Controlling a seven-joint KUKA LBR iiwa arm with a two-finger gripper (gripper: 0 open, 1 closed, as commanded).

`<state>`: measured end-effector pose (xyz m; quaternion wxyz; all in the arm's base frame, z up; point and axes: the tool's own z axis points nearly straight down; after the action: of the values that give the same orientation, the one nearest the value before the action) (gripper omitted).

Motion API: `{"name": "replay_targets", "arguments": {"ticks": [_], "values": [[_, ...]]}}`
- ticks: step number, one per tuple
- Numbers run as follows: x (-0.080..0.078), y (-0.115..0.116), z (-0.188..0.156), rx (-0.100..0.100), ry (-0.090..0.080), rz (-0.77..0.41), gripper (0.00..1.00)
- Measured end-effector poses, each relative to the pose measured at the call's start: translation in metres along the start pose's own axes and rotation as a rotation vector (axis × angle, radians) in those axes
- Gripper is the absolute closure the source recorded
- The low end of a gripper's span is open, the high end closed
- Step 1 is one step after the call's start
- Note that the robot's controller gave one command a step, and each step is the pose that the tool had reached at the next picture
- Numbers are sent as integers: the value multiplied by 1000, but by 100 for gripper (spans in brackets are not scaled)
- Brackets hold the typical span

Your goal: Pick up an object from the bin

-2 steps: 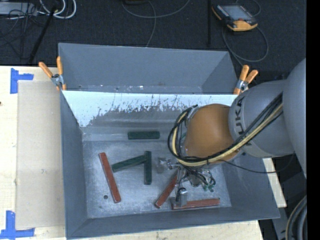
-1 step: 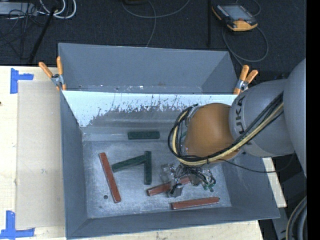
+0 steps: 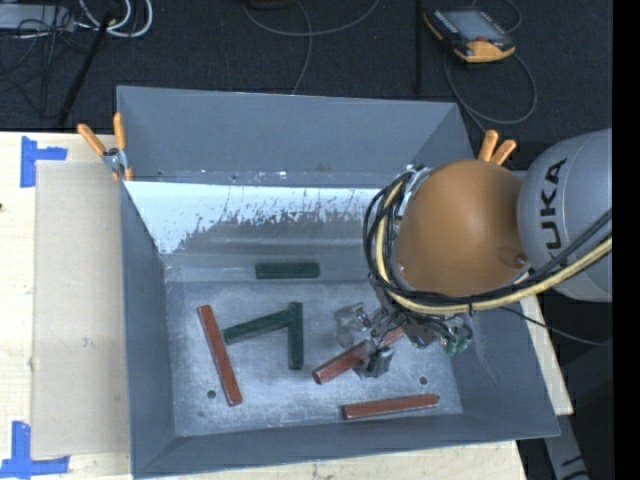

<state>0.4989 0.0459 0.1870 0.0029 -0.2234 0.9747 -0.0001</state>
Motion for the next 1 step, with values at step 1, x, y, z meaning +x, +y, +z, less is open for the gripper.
{"name": "replay_targets", "arguments": {"ticks": [1], "values": [[4,1,-116,2,-3,21,100]]}}
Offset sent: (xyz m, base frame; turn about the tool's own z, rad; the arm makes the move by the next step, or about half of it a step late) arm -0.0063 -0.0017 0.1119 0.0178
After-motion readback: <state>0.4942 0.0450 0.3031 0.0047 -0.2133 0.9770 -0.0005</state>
